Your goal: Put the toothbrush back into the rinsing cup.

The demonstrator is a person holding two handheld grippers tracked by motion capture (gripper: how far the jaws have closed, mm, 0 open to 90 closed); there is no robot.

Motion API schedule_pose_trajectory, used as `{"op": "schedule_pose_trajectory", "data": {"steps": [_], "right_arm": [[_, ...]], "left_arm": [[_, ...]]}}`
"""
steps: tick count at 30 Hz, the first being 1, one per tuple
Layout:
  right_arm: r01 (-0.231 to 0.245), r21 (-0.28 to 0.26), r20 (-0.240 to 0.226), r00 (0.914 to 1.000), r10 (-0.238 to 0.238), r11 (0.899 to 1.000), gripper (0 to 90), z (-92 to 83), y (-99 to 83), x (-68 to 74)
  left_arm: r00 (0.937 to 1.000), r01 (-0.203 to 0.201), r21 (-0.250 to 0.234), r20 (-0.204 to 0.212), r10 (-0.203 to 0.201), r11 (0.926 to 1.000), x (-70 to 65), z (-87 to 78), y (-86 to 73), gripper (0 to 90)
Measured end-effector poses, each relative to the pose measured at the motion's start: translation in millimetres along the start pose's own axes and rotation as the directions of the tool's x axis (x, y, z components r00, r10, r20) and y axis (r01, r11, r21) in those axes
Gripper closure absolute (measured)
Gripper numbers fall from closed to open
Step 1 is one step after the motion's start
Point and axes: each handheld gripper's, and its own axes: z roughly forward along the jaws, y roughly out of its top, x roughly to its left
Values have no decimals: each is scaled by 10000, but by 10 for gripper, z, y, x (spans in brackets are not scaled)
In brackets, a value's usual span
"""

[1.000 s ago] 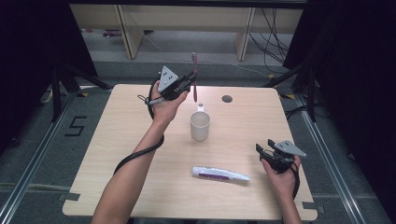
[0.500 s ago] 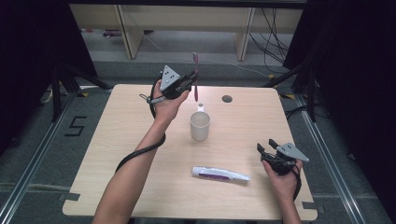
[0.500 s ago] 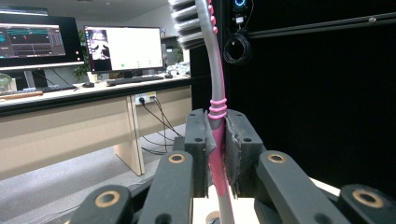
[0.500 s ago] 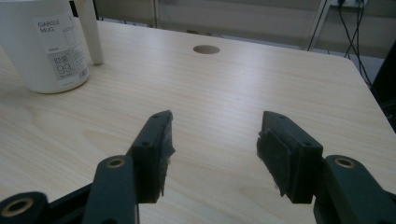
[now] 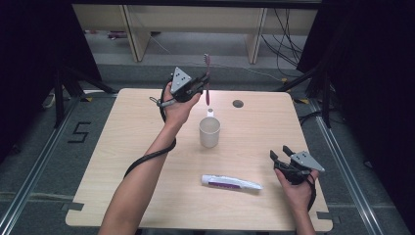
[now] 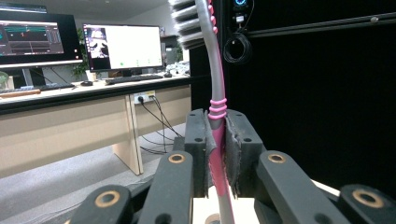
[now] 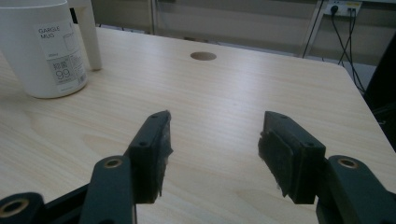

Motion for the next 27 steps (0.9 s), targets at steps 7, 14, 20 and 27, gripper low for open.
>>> {"op": "schedule_pose_trajectory", "data": {"steps": [7, 14, 20, 27], "right_arm": [[14, -66, 8, 10000, -14, 10000, 434, 8, -2, -13], [70, -94, 71, 10000, -70, 9999, 434, 9, -1, -11], [-43, 104, 61, 10000, 42, 9999, 434, 5, -2, 3], [-43, -15, 119, 9999, 43, 10000, 433, 13, -6, 8]], "left_arm": [[10000, 32, 238, -39, -31, 9997, 28, 117, -87, 801], [9998, 106, 361, -191, -100, 9993, 52, 146, -155, 801], [9997, 135, 493, -193, -126, 9987, 28, 171, -204, 801], [9996, 178, 563, -217, -166, 9983, 10, 195, -249, 801]]}}
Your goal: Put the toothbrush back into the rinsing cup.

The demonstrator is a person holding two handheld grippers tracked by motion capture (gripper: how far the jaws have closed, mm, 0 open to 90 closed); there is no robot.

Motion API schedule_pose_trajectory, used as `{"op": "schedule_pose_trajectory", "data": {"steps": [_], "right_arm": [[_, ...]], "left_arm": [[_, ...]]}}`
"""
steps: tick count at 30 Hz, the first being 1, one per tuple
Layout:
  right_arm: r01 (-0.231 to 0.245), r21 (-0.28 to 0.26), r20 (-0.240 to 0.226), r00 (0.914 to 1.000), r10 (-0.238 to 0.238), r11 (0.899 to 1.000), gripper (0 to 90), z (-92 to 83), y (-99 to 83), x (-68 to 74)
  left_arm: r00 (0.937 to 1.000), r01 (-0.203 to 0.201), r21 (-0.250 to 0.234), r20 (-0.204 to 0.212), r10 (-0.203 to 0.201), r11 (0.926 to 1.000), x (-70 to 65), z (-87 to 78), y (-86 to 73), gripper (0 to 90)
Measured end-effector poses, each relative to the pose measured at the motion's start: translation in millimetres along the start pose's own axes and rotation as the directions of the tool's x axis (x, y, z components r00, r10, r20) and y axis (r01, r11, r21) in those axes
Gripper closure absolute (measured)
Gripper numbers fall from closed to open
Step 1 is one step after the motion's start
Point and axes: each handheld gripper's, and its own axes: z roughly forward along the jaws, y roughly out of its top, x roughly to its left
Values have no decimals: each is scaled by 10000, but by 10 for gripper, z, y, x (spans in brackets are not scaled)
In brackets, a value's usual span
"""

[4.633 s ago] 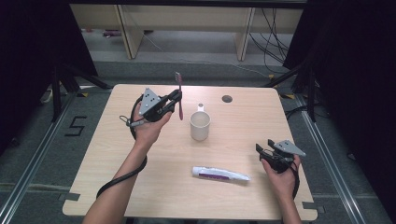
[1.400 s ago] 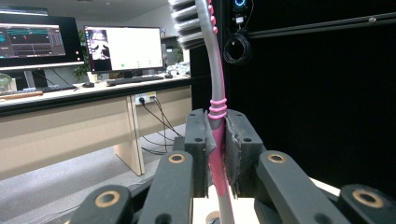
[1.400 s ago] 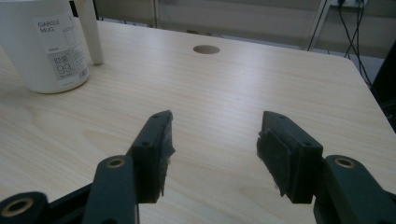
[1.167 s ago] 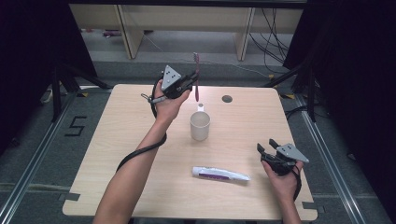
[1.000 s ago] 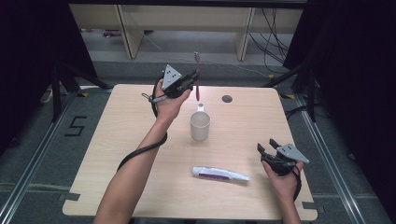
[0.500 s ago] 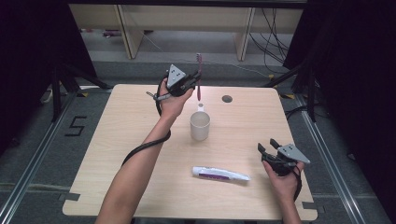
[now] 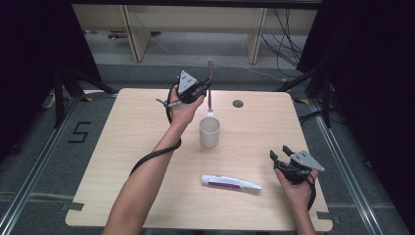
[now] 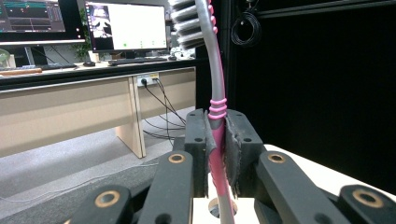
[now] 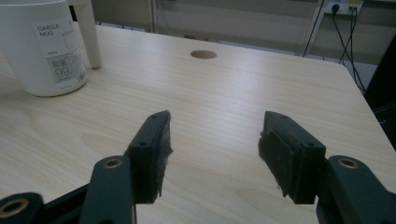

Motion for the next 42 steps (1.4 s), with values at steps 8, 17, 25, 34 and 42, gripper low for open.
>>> {"op": "schedule_pose_trajectory", "data": {"steps": [8, 17, 25, 34, 42], "right_arm": [[196, -6, -82, 9998, -197, 9998, 433, 8, 5, -15], [76, 18, -200, 9998, -76, 10000, 432, 15, 3, -9], [14, 282, -100, 9999, -11, 9996, 431, -7, 4, 8], [470, 119, -78, 9989, -469, 9988, 430, 6, 13, -25], [-150, 263, -203, 9997, 156, 9995, 429, 8, 8, 17]], "left_arm": [[10000, 42, 35, 53, -42, 10000, -16, 23, -38, 801], [9999, -63, 126, 96, 62, 9999, -31, 41, -72, 801], [10000, -85, 266, 47, 84, 9996, -6, 40, -125, 801], [10000, -4, 391, 63, 2, 9992, -9, 42, -193, 801], [10000, 11, 422, 97, -15, 9991, -10, 40, -196, 801]]}}
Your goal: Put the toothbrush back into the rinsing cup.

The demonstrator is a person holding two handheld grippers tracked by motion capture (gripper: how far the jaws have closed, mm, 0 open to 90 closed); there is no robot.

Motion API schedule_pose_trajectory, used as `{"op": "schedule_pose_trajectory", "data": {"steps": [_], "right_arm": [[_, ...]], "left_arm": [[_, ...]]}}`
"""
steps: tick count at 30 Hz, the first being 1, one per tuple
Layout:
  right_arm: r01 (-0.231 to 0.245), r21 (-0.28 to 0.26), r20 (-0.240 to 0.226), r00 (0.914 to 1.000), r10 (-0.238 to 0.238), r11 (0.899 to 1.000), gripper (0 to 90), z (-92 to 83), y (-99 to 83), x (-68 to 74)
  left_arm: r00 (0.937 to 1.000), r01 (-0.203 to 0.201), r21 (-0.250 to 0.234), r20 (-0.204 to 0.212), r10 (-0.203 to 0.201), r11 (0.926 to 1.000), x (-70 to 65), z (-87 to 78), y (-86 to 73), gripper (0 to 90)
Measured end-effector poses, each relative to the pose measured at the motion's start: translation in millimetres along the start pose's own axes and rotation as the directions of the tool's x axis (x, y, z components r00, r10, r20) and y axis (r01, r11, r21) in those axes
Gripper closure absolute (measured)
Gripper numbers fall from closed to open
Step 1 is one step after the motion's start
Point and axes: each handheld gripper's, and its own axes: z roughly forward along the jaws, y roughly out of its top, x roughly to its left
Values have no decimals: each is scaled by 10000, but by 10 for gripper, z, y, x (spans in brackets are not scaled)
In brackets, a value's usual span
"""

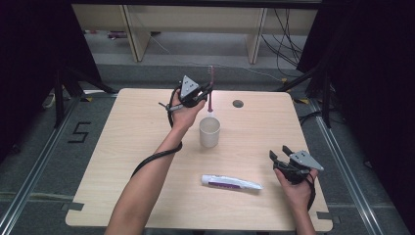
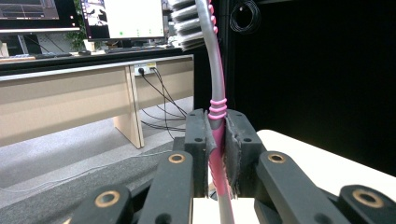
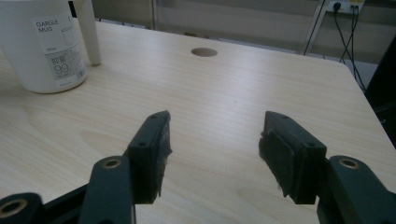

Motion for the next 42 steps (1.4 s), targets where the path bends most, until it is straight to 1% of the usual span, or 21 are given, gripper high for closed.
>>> {"op": "schedule_pose_trajectory", "data": {"steps": [3, 5, 6, 10, 14, 15, 17, 23, 24, 26, 27, 28, 29, 30, 32, 33, 37, 38, 42], "right_arm": [[-3, -19, 1, 10000, 3, 10000, 429, 1, 0, 0], [87, 17, 1, 10000, -87, 10000, 429, -1, -1, -6], [-14, 48, 72, 10000, 14, 10000, 429, -5, 2, 2], [-8, 28, 24, 10000, 8, 10000, 429, -3, 2, 4], [66, 91, 101, 9999, -67, 9999, 429, -7, 4, 2], [341, -6, 4, 9994, -341, 9994, 429, 6, 6, -20], [277, 72, -25, 9996, -277, 9996, 429, 3, 6, -14], [269, 37, -53, 9996, -269, 9996, 429, 9, 5, -12], [480, -34, 84, 9988, -480, 9988, 429, 6, 7, -24], [669, -70, 149, 9977, -668, 9977, 429, 8, 9, -36], [636, -113, 127, 9979, -634, 9979, 429, 13, 7, -33], [488, -61, 73, 9988, -488, 9988, 429, 11, 6, -22], [484, -39, 93, 9988, -483, 9988, 429, 8, 8, -20], [596, -58, 147, 9981, -595, 9982, 429, 7, 8, -27], [569, -62, 139, 9983, -568, 9984, 429, 7, 8, -25], [464, -76, 49, 9989, -464, 9989, 429, 13, 6, -20], [550, -103, 127, 9984, -548, 9984, 429, 17, 5, -23], [637, -211, 196, 9978, -633, 9977, 429, 20, 4, -28], [641, -190, 208, 9978, -637, 9978, 429, 20, 4, -29]], "left_arm": [[10000, -14, 49, 5, 14, 10000, -2, -3, -14, 801], [10000, -16, 91, 8, 16, 10000, -5, -6, -27, 801], [9999, 166, 194, 34, -167, 9997, -16, -9, -38, 801], [9998, 175, 266, 20, -176, 9995, -19, -13, -60, 801], [9999, 111, 388, 58, -113, 9992, -20, -17, -75, 801], [9999, 112, 397, 69, -115, 9991, -24, -16, -80, 801], [9999, 64, 450, 101, -69, 9990, -29, -19, -87, 800], [9999, 27, 546, 120, -34, 9985, -32, -28, -107, 801], [9999, 30, 544, 123, -36, 9985, -32, -30, -110, 801], [9999, 24, 541, 128, -31, 9985, -30, -33, -111, 801], [9999, 24, 535, 133, -31, 9986, -30, -33, -111, 801], [9999, 27, 531, 128, -34, 9986, -30, -33, -113, 801], [9999, 39, 534, 128, -46, 9986, -32, -32, -115, 801], [9999, 33, 550, 137, -41, 9985, -32, -30, -117, 801], [9999, 10, 571, 151, -19, 9984, -34, -27, -122, 801], [9999, -7, 585, 156, -2, 9983, -36, -26, -124, 801], [9998, -67, 612, 199, 55, 9981, -47, -21, -133, 800], [9998, -55, 626, 199, 43, 9980, -48, -22, -136, 800], [9998, -8, 669, 194, -5, 9978, -53, -20, -161, 800]]}}
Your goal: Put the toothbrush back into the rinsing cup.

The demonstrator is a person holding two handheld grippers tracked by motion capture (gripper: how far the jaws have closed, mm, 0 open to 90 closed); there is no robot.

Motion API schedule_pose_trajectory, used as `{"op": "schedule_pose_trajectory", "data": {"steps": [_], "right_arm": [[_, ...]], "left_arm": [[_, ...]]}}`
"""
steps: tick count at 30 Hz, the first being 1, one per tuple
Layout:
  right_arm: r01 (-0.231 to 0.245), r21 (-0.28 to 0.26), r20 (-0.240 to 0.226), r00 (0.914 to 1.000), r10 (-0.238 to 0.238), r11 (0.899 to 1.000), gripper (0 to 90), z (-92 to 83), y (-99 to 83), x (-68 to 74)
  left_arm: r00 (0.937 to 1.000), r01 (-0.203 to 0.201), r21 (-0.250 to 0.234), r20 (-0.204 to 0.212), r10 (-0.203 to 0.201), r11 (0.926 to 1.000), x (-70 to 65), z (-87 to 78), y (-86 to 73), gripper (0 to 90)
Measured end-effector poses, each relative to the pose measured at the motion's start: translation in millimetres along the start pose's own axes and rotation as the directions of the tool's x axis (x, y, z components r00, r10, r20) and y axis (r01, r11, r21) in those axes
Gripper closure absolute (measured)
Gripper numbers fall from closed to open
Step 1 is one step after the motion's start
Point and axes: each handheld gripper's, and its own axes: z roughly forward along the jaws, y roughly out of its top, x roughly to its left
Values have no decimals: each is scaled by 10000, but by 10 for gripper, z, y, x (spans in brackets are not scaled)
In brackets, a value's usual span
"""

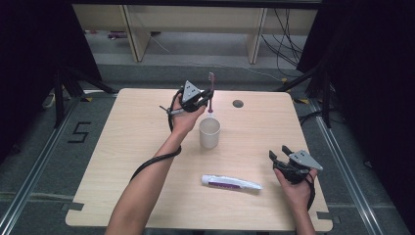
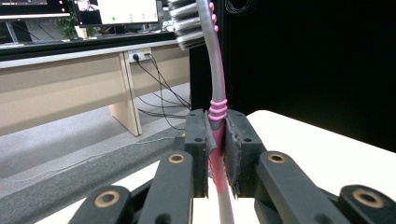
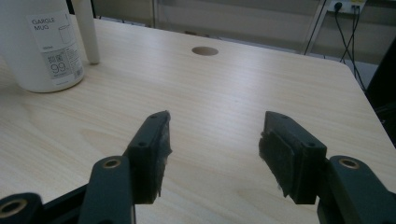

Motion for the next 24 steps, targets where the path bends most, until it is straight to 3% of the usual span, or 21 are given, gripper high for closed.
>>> {"op": "schedule_pose_trajectory", "data": {"steps": [24], "right_arm": [[-278, 178, -56, 9996, 279, 9995, 428, -2, 3, 25]], "left_arm": [[10000, -13, 342, 97, 10, 9994, -22, -17, -126, 796]]}}
